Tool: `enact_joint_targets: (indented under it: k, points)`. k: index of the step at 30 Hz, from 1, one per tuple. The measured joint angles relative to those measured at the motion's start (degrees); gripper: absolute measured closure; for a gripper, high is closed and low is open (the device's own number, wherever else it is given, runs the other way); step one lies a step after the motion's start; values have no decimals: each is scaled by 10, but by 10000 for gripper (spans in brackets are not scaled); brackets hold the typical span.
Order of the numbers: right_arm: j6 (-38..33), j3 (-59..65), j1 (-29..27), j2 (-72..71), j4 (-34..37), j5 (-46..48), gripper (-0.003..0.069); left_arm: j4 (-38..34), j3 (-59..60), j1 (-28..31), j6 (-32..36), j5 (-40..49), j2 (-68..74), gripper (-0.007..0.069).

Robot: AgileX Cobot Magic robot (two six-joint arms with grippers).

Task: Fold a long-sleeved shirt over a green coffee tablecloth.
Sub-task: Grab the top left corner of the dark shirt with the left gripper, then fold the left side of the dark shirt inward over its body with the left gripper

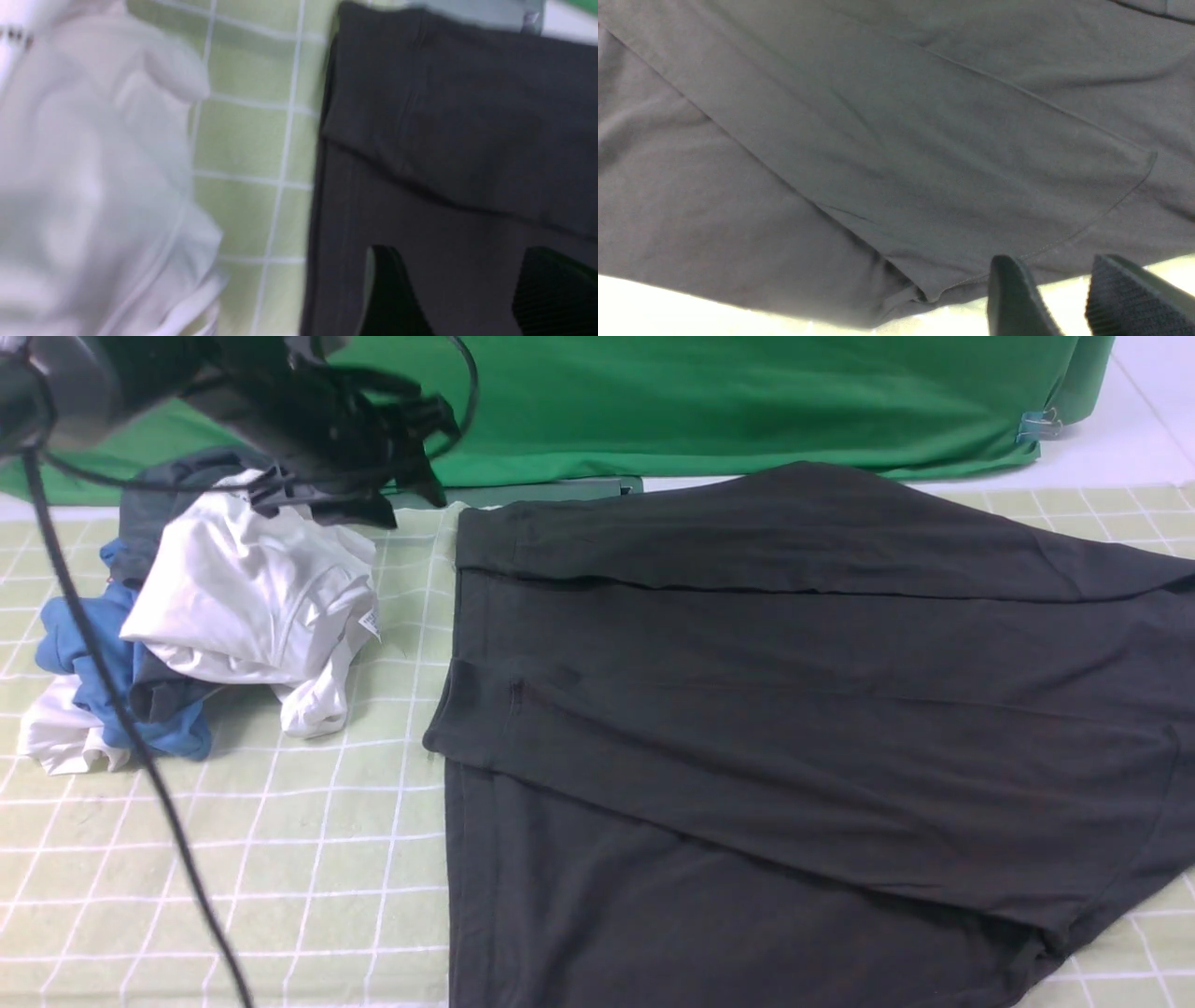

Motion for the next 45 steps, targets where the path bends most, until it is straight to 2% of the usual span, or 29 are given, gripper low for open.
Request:
enact_joint_targets:
  k: [8, 14, 23, 30, 33, 36, 37, 38, 40, 45]
  points:
    - [0, 0, 0, 0, 0, -2, 421, -103, -97, 4, 0, 32, 137, 222]
    - [0, 0, 0, 0, 0, -2, 421, -169, -123, 4, 0, -14, 197, 222]
    - [0, 0, 0, 0, 0, -2, 421, -186, -129, 4, -1, -112, 217, 221]
    - [0, 0, 0, 0, 0, -2, 421, -192, -130, 4, -1, -131, 221, 229]
    - [0, 0, 0, 0, 0, -2, 421, -192, -130, 5, -1, -133, 224, 309]
    - [0, 0, 0, 0, 0, -2, 421, -195, -130, 5, 1, -125, 225, 469]
    - [0, 0, 0, 0, 0, -2, 421, -195, -130, 5, 1, -123, 225, 482]
    - [0, 0, 0, 0, 0, -2, 421, -197, -133, 5, 3, -111, 225, 550]
    - [0, 0, 0, 0, 0, -2, 421, -209, -142, 5, 14, -90, 225, 592]
    - [0, 0, 0, 0, 0, -2, 421, -250, -181, 8, 17, -56, 195, 597]
